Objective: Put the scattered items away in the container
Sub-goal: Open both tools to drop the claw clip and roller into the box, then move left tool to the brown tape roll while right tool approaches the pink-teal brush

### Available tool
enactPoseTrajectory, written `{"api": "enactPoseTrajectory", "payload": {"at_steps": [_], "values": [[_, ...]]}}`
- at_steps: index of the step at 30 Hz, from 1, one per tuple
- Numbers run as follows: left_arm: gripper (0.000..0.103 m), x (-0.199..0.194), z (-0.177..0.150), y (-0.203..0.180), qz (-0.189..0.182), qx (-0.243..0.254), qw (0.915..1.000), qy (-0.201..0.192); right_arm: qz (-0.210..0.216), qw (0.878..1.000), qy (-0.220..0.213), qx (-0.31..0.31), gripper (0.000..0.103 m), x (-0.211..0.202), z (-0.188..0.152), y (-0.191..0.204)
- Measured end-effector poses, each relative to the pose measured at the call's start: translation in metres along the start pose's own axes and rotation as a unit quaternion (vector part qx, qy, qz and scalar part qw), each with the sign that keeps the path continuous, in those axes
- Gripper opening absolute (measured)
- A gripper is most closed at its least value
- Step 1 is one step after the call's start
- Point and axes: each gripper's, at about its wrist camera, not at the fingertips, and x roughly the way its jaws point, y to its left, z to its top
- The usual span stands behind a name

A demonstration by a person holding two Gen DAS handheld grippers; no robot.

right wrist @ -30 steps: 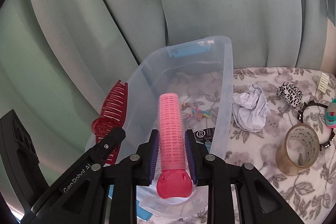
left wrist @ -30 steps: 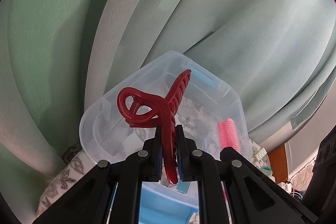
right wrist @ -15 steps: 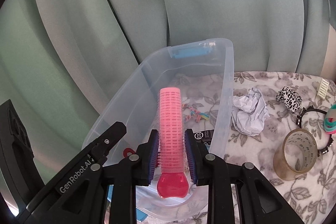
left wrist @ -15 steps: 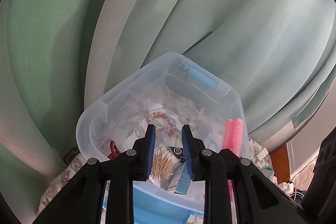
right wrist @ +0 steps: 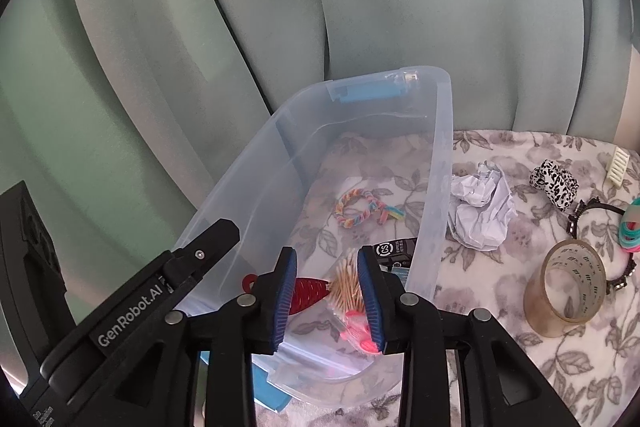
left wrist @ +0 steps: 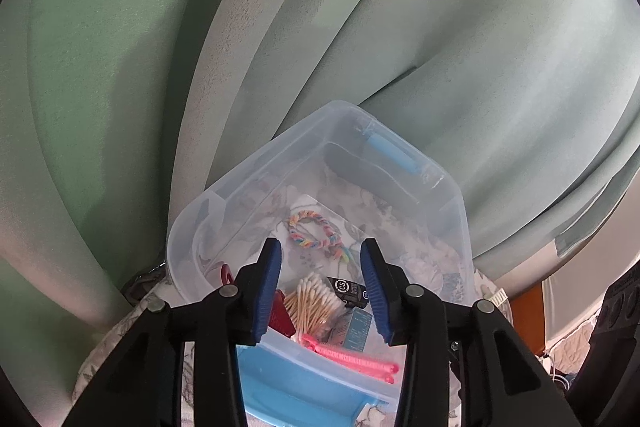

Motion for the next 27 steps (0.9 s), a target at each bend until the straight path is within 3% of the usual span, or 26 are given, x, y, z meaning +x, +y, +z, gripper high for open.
{"api": "enactPoseTrajectory", "payload": {"at_steps": [3, 7, 19, 27], "values": [[0.054, -0.003, 0.001, -0.001, -0.005, -0.007, 0.9999, 0.006, 0.004, 1.000, 0.003, -0.001, 0.041, -0.004, -0.001, 0.001], [0.055, -0.009, 0.002, -0.004, -0.012, -0.016, 0.9996, 0.021, -0.011, 1.000, 0.000, -0.010, 0.054, -0.014, -0.002, 0.006], [0.057, -0.075, -0.004, -0.061, -0.033, 0.048, 0.9982, -0.014, -0.004, 0.998, -0.060, 0.008, 0.062, -0.091, -0.003, -0.004], [0.069, -0.124, -0.022, -0.113, -0.060, 0.106, 0.9917, -0.040, -0.009, 0.992, -0.123, 0.038, 0.064, -0.164, -0.013, -0.032]]}}
